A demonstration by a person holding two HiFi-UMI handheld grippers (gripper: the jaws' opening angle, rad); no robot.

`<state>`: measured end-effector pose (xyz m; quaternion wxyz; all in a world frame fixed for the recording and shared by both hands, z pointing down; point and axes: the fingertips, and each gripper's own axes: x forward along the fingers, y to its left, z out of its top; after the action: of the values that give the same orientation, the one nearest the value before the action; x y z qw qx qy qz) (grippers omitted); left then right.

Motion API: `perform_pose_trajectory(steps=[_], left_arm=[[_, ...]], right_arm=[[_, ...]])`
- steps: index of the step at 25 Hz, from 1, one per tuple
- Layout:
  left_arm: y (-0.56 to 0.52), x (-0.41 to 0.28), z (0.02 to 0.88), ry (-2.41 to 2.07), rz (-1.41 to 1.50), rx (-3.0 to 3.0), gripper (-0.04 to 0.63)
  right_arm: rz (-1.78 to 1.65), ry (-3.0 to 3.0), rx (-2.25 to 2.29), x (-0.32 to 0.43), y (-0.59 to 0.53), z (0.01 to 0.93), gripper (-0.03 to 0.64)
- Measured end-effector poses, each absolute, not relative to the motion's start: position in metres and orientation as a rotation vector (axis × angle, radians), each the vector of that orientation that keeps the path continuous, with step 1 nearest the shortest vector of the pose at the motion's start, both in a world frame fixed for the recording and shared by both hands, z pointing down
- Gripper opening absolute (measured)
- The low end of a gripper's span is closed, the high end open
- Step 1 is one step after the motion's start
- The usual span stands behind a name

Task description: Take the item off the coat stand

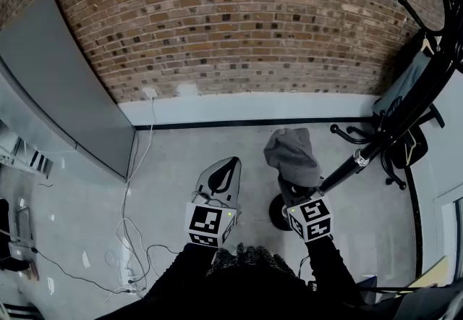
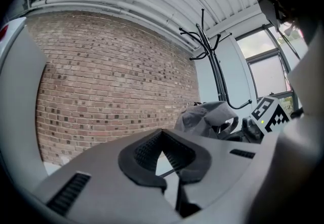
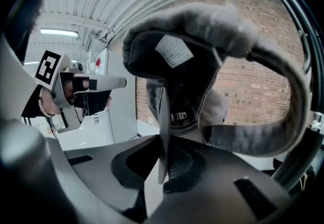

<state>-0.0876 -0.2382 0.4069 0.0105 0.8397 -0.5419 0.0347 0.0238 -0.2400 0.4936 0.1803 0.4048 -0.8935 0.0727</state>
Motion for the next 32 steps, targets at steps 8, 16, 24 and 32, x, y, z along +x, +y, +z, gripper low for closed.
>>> perform_pose_trajectory(steps=[8,16,24,32], left_arm=[[-0.235,-0.091,0.416,-1.695,0.126,2.593,0.006],[-0.234,-0.084,0.424,-1.657,0.127,2.604,0.006],[-0.234,-0.077,0.428,-1.645,0.143,2.608,0.006],[-0.234,-0.075,0.428,-1.637,0.148,2.616,0.006]], right_arm=[[0.233,-2.531,1.146,0.025,-0.224,0.500,0.025],[0.211,-2.557,1.222,0.029,-0.229,0.483,0.025],[0.192,-2.570,1.272,0.033,-0.230,0.469,0.025],[0.200,-2.626,1.296,0.032,-0.233,0.445,0.025]])
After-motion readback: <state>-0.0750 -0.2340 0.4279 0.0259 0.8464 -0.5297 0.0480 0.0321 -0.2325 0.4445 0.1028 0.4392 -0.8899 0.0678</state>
